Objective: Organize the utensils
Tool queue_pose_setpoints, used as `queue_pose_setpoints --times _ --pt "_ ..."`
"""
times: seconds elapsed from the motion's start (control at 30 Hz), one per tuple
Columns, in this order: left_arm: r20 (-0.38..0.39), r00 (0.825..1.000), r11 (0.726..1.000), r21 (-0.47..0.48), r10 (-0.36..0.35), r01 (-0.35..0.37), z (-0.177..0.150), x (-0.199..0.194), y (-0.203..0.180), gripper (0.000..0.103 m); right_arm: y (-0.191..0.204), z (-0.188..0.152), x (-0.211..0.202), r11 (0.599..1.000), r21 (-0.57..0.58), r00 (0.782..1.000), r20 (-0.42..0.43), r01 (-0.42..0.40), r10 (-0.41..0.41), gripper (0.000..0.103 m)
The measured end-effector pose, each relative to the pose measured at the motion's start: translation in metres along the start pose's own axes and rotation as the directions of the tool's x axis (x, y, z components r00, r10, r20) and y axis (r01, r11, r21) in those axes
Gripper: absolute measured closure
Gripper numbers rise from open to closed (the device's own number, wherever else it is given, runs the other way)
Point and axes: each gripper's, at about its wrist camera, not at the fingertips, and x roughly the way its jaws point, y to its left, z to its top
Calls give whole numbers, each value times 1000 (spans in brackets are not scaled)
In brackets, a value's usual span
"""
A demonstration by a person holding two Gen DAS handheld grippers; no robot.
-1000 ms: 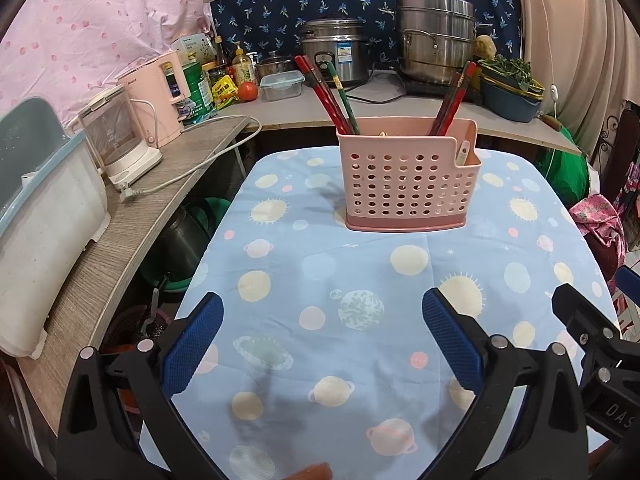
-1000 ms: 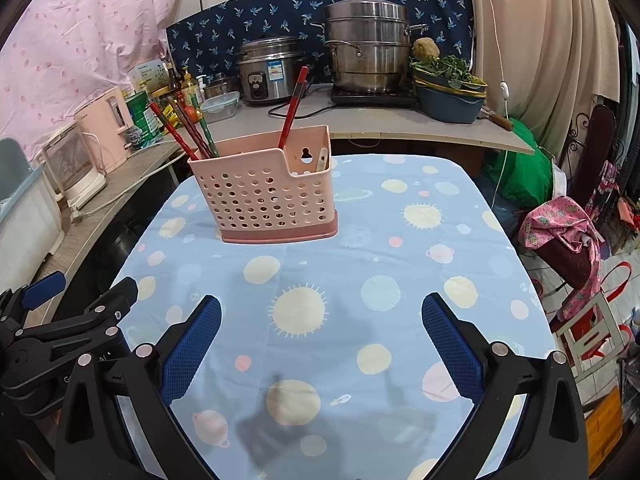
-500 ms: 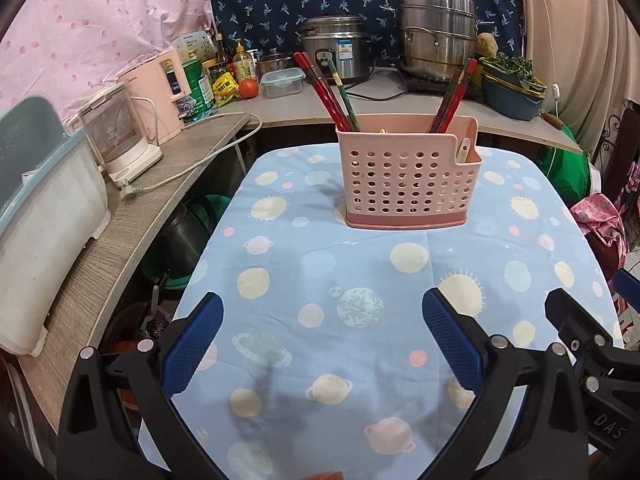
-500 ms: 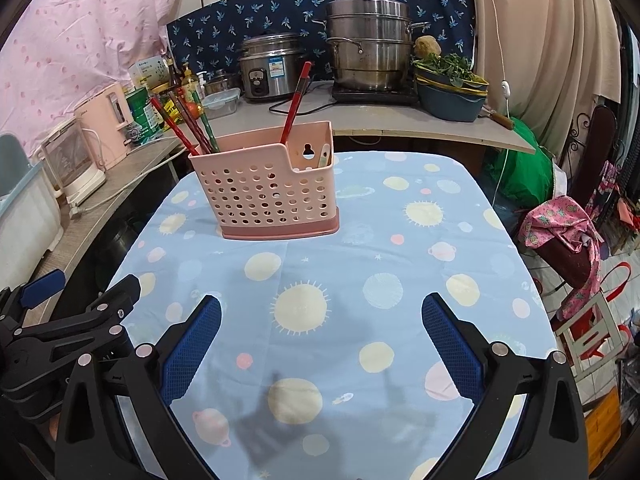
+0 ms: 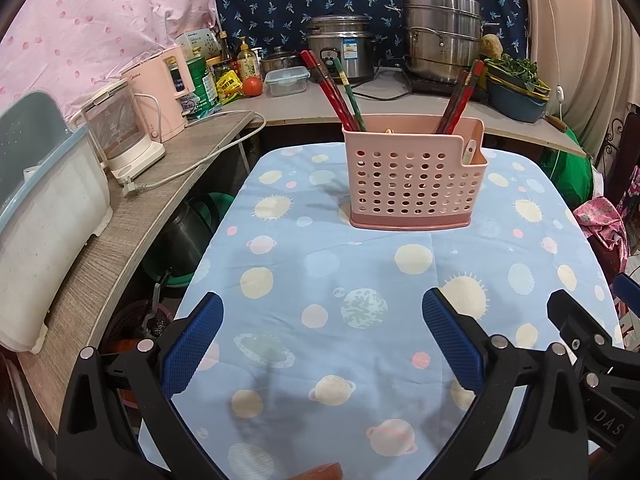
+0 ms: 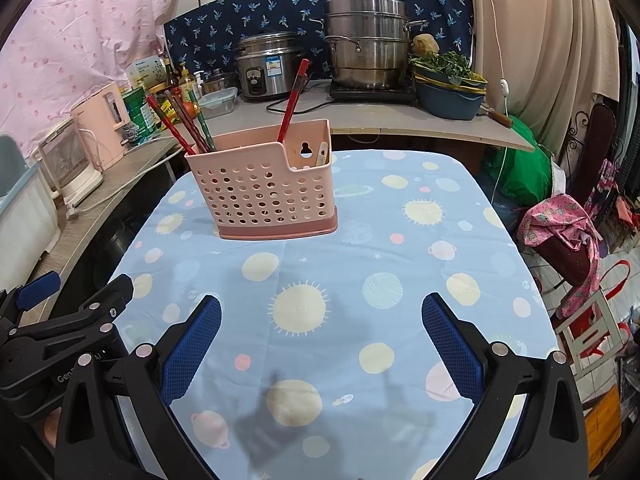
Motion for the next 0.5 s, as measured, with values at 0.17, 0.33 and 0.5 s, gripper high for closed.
queue_pose_setpoints --times 0.17,0.33,0.5 --pt "-1 1000 1000 -4 4 -4 0 1 2 8 1 0 1 1000 1 1000 0 1 -1 6" --pt "-4 1000 1000 -13 10 -10 0 3 3 8 1 0 1 1000 0 1000 -2 2 -2 6" --pt "-3 1000 1000 -19 21 -21 1 3 4 8 1 0 2 1000 0 1000 -3 2 -2 6"
